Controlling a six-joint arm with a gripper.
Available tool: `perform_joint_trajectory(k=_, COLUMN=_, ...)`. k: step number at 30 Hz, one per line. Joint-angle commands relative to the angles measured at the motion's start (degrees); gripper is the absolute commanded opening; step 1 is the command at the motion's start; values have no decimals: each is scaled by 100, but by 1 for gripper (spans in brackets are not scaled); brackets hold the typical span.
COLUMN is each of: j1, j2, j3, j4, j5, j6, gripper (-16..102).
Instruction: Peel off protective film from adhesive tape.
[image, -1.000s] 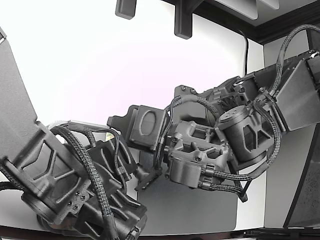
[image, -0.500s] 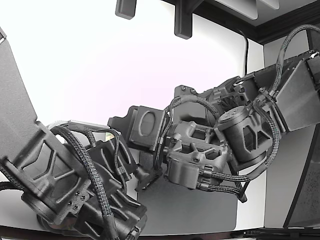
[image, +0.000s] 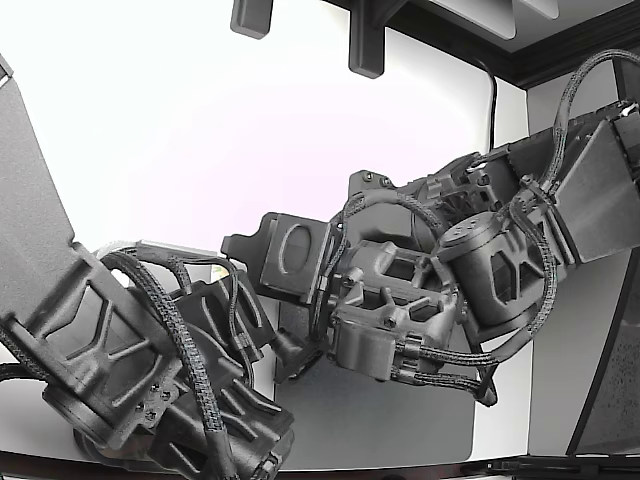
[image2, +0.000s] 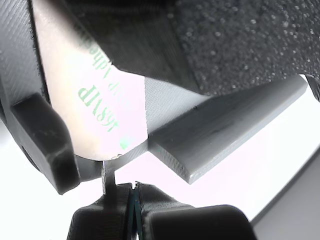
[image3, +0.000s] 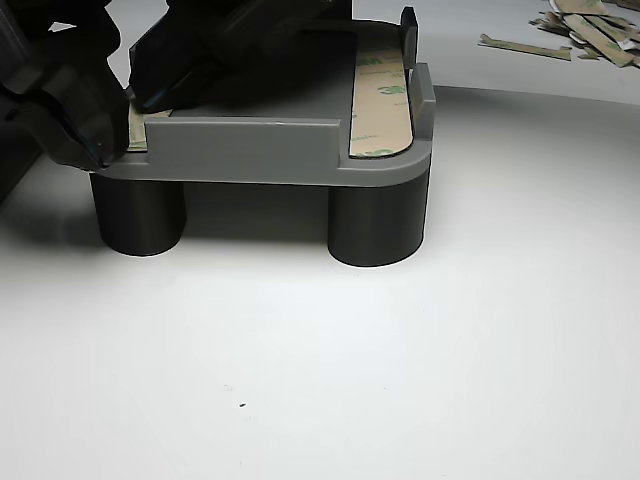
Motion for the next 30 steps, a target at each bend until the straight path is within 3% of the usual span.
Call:
perform_joint_trajectory(k=1, j1=-26, j2=149, j3=-193, j4=9, j5=9, j6=9, gripper=-11)
perform_joint_trajectory(k=18, j1=79, j2=220, j3=-299, j4=246, j5=-35, j6=18, gripper=-11)
perform_joint_trajectory(k=30, j1=79, j2=202, j3=-149, j4=-123, j5=97, j6=-132, gripper=-11)
